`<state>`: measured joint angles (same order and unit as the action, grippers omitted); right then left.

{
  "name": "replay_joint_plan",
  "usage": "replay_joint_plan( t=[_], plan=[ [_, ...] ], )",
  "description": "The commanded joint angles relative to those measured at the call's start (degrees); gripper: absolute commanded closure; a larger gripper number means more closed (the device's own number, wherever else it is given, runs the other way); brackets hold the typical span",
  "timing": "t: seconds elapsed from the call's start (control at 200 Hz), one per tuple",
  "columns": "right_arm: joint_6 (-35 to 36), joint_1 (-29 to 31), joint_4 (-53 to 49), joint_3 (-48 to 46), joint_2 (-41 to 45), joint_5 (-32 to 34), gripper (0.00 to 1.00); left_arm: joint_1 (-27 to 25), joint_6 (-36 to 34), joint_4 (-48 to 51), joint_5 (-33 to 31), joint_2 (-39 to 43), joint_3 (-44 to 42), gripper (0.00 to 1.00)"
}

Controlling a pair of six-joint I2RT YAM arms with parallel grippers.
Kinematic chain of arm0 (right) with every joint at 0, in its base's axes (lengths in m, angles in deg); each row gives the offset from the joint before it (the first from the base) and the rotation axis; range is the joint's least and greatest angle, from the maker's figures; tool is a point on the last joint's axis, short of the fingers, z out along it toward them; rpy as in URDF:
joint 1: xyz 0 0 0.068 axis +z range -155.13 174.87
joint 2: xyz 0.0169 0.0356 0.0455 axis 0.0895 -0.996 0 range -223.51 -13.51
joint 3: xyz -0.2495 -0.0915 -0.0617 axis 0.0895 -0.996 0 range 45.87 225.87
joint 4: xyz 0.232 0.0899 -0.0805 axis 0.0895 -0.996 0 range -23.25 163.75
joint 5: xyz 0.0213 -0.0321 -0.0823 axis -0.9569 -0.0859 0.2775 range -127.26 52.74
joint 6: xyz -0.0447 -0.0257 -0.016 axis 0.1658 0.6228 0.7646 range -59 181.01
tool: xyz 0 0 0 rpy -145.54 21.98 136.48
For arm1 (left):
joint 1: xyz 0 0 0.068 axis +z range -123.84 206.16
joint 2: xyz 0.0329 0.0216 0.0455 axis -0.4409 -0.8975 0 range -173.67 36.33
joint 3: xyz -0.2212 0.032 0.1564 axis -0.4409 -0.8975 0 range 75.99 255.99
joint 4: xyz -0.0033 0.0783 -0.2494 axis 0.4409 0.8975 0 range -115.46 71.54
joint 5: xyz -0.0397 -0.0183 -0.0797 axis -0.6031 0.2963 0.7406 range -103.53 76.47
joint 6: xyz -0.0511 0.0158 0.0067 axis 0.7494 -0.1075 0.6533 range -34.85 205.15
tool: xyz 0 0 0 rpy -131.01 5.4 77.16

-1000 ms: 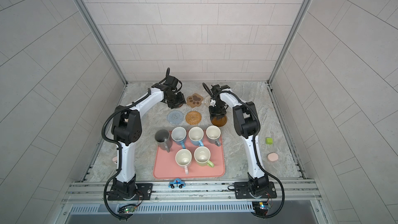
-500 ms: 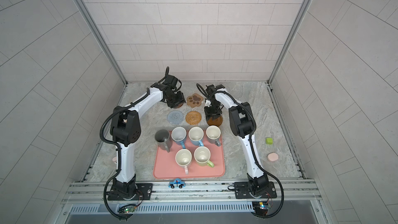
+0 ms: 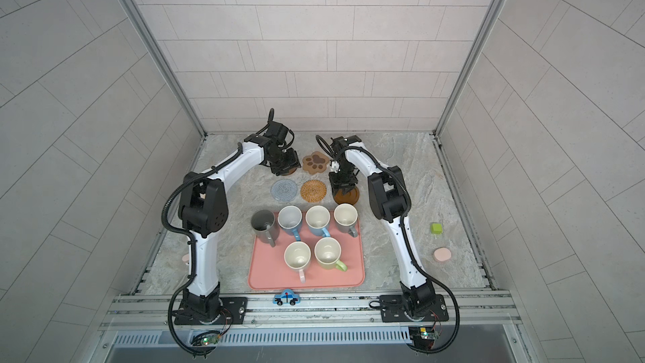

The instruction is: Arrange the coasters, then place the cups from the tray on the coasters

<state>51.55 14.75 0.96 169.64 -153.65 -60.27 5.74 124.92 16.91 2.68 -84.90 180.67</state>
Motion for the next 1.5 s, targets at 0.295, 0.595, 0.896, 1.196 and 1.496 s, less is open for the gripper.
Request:
replay_joint_plan(
  t=[0.295, 0.595, 0.896, 1.196, 1.496],
  plan=[
    [-0.76, 0.68, 3.97, 2.22, -4.19, 1.47, 0.54, 0.05, -1.18, 1.74, -1.09, 3.46, -1.29, 0.39],
    [-1.38, 0.69, 4.06, 3.39, -4.63, 1.74, 0.54, 0.16, -1.42, 1.72, -1.09, 3.81, -1.64, 0.39],
    [-1.52, 0.60, 4.06, 4.38, -5.06, 1.75, 0.53, 0.22, -1.45, 1.61, -1.14, 3.90, -1.69, 0.39],
    [-1.07, 0.64, 3.35, 4.73, -4.18, 1.11, 0.53, 0.21, -1.38, 1.66, -1.35, 4.32, -1.76, 0.39],
    [-1.61, -0.41, 3.10, 4.91, -0.41, 0.17, 0.53, 0.21, -1.25, 1.48, -1.39, 4.28, -1.77, 0.39]
  ],
)
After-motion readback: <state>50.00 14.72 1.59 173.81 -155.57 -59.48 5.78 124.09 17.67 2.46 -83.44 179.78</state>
